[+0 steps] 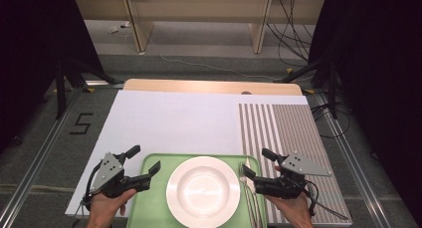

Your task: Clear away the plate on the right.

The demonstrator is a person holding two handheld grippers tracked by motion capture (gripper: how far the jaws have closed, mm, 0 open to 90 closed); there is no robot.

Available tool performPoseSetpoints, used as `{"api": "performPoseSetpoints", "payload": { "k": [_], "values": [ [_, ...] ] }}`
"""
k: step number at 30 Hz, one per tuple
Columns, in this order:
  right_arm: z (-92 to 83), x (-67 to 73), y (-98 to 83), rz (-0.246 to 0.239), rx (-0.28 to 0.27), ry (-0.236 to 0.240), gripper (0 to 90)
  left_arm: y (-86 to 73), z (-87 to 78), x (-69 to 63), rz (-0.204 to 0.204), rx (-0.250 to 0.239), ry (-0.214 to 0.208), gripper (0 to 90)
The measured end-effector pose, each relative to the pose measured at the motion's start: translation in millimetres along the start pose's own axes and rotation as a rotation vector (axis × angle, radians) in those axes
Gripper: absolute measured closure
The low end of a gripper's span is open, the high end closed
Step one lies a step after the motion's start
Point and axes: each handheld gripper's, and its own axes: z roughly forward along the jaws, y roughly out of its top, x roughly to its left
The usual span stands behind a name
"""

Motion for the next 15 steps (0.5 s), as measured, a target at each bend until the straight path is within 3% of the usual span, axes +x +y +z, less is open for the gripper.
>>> {"api": "performPoseSetpoints", "payload": {
  "k": [12, 15],
  "values": [
    [-10.1, 0.5, -2.7, 0.012, -0.026, -0.058, 15.5, -0.1, -0.3, 0.1, -0.001, -0.002, 0.0, 16.0],
    [-14.3, 0.8, -3.4, 0.005, -0.014, -0.098, 15.4, -0.2, -0.1, 0.3, 0.0, -0.001, 0.0, 15.9]
  ]
}}
